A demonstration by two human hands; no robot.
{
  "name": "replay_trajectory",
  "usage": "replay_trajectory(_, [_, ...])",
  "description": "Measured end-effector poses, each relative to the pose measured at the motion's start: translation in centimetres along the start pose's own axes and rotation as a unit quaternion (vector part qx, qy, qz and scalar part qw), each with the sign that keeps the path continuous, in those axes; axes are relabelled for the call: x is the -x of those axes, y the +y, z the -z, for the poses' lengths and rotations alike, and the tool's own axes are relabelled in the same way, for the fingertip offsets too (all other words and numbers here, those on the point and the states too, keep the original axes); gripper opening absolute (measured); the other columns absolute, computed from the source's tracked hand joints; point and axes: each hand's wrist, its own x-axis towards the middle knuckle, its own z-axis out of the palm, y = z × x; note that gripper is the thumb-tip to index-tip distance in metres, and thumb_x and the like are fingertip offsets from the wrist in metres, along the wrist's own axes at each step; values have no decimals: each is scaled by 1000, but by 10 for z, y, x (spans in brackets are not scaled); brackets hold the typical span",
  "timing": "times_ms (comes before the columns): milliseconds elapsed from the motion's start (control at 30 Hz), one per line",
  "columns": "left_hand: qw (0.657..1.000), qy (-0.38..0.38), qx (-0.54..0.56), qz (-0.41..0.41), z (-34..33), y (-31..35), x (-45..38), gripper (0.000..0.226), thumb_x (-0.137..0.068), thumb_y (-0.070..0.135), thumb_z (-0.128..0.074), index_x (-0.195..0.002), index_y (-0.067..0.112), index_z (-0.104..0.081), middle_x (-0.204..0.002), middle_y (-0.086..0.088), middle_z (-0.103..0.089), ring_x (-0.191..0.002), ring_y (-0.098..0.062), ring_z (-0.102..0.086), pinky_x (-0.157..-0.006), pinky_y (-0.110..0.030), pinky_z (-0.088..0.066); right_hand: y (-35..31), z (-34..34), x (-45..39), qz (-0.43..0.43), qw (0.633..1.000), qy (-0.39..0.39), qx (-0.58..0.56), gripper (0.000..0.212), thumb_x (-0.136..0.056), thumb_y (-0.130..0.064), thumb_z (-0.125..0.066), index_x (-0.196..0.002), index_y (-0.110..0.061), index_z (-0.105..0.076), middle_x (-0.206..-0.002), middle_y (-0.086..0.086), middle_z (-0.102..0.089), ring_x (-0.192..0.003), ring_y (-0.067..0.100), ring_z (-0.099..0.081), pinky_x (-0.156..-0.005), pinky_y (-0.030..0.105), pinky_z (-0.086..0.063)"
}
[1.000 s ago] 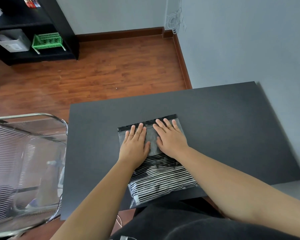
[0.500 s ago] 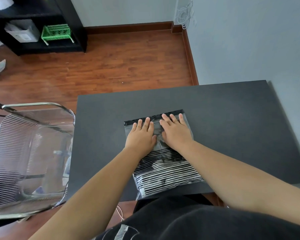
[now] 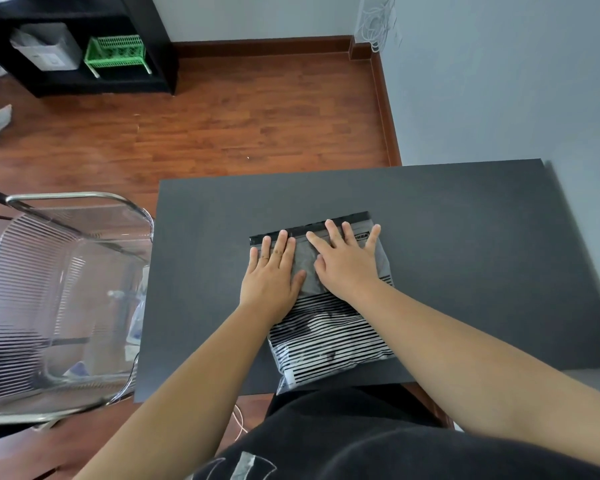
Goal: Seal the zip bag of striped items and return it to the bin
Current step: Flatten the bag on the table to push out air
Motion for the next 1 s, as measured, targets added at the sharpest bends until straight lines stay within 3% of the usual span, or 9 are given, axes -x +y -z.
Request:
replay_trajectory(167, [999,-12,-50,-6,4,1,-5,68,-101,54,-13,-156,15,0,-165,-5,2,-151,-30,-1,-118,-42,5,-5,-4,-2,7,998,0,57,57,-99,-43,-25,-154,-33,-15,-165,9,-5,-151,31,0,-89,68,35])
replay_trajectory(300, [998,-19,-66,-15,7,-3,-5,68,-100,55,-8,-156,17,1,-165,-4,1,-151,-29,-3,-119,-45,3,-2,-5,-5,43,995,20,83,60,-98,-44,-28,-155,-26,-19,-166,4,-2,-151,26,8,-93,63,36])
replay_trajectory(567, [999,10,-40,23,3,-10,7,66,-99,58,-6,-157,26,0,-164,9,2,-152,-21,0,-117,-51,8,38,-2,-8,-38,998,38,37,52,-95,-36,-20,-140,-59,-31,-165,3,-10,-151,30,4,-93,63,37])
replay_trajectory(1000, [998,15,-44,53,0,-29,23,67,-97,62,-2,-156,30,6,-162,13,10,-151,-24,5,-117,-51,8,69,-14,-3,-157,985,51,-47,53,-94,-29,-26,-132,-64,-41,-164,2,-15,-151,29,-1,-90,59,39])
